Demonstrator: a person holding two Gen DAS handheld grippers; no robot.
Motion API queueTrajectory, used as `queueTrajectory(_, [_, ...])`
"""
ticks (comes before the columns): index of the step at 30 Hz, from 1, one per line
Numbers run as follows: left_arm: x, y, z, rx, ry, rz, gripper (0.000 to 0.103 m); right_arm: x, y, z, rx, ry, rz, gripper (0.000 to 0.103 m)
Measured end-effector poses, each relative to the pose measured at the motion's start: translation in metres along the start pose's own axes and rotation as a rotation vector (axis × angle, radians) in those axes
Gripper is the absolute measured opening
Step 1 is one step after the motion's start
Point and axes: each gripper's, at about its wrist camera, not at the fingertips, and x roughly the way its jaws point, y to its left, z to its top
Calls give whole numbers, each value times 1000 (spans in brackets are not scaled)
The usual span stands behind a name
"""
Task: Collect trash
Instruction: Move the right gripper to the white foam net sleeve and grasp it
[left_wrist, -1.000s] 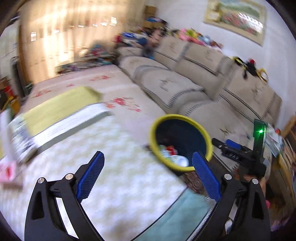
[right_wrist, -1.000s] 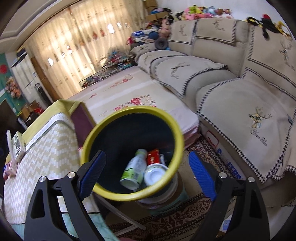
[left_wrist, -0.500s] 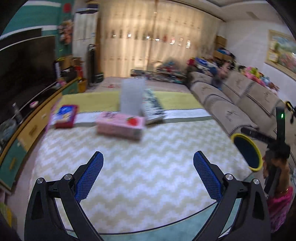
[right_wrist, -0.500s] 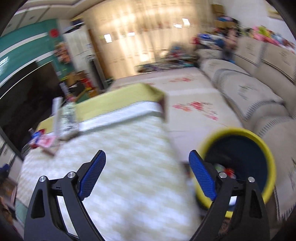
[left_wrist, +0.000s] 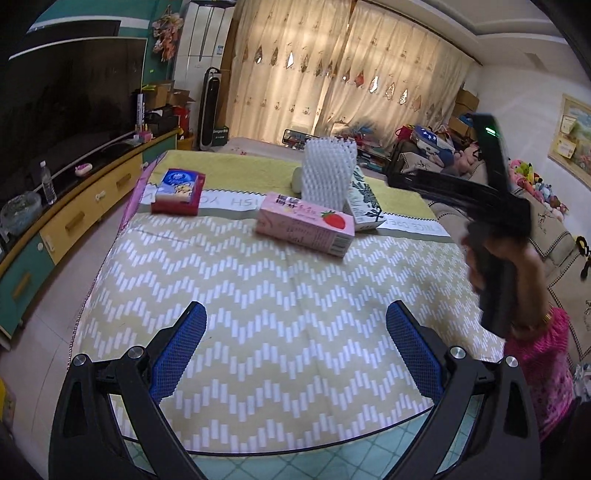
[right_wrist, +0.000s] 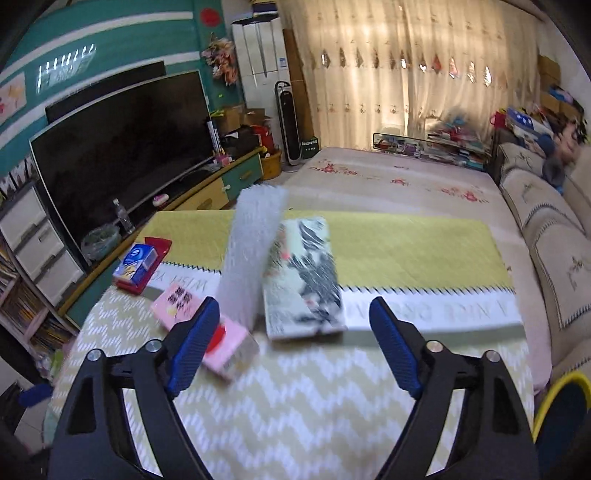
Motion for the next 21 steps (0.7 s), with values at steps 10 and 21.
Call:
queueTrajectory(10, [14, 13, -4, -29, 31, -17, 96, 75, 16, 38, -11, 66, -19, 56])
queueTrajectory(21, [26, 11, -5, -29, 58, -34, 96, 91, 25, 47, -16, 76, 8, 13])
